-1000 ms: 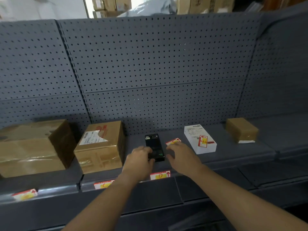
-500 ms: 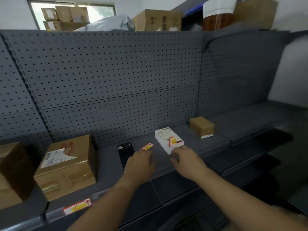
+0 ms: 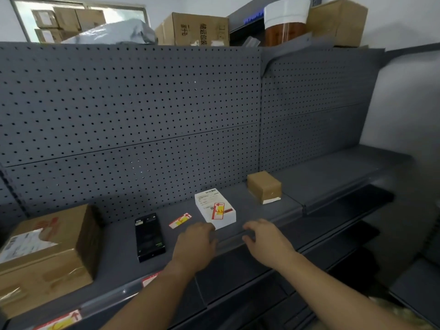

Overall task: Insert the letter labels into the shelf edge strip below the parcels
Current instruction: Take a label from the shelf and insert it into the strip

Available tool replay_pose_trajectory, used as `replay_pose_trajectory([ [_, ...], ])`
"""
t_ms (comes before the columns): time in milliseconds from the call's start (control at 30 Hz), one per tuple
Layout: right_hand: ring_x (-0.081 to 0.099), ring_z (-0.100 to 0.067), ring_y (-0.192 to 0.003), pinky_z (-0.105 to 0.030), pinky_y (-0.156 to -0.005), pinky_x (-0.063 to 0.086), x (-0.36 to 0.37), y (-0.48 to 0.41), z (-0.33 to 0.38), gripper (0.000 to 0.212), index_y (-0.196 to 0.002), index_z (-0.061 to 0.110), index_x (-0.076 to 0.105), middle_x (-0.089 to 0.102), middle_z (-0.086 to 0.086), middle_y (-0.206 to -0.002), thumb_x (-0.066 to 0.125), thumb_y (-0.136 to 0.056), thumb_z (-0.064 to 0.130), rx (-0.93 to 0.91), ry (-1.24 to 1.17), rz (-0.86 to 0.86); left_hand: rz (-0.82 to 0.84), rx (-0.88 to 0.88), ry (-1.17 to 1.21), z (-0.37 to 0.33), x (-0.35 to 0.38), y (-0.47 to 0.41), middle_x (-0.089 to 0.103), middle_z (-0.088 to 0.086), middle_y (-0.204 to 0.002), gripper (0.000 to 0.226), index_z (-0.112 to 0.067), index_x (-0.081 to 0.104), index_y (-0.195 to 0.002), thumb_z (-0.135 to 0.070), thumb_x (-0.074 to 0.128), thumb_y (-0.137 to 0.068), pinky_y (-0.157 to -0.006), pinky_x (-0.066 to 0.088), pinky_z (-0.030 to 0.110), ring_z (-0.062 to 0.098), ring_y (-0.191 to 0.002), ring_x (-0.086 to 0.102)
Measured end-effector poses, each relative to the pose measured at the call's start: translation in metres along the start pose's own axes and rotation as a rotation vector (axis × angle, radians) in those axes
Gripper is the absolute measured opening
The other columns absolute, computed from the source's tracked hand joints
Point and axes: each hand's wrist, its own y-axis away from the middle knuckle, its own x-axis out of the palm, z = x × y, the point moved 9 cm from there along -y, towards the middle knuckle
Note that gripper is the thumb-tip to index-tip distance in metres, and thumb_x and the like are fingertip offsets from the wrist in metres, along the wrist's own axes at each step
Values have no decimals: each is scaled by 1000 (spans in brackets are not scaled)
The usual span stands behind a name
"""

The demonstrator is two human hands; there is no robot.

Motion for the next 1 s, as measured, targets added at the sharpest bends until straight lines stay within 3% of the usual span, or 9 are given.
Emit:
replay_pose_trajectory([
  [233, 56, -15, -101, -31, -86, 50, 10, -53, -31, 26, -116, 20, 62, 57, 1, -114, 57, -93, 31, -149, -56, 87, -30, -199, 55, -5, 21, -34, 59, -2, -124, 39, -25, 57, -127, -35, 59, -89, -89, 52, 37, 17, -106, 58],
  [467, 55, -12, -103, -26, -88, 46, 35, -97, -50, 32, -124, 23, 59, 56, 4, -118, 57, -94, 33, -251, -114, 170, -80, -419, 60, 3, 38, -57, 64, -4, -114, 36, -28, 59, -119, -46, 59, -88, -82, 54, 39, 18, -97, 61],
  [700, 57, -7, -95, -24, -84, 51, 55, -123, -65, 26, -118, 27, 62, 59, 8, -112, 59, -93, 32, -254, -188, 163, -206, -668, 256, 25, 56, -80, 68, 4, -110, 45, -15, 58, -125, -43, 62, -91, -74, 51, 31, 21, -94, 63],
  [1000, 57, -9, -96, -25, -84, 51, 64, -144, -60, 30, -123, 25, 60, 60, 5, -112, 58, -94, 31, -250, -229, 132, -181, -701, 327, 37, 71, -85, 67, -4, -94, 21, -19, 61, -104, -32, 66, -89, -56, 43, 18, 9, -75, 59],
])
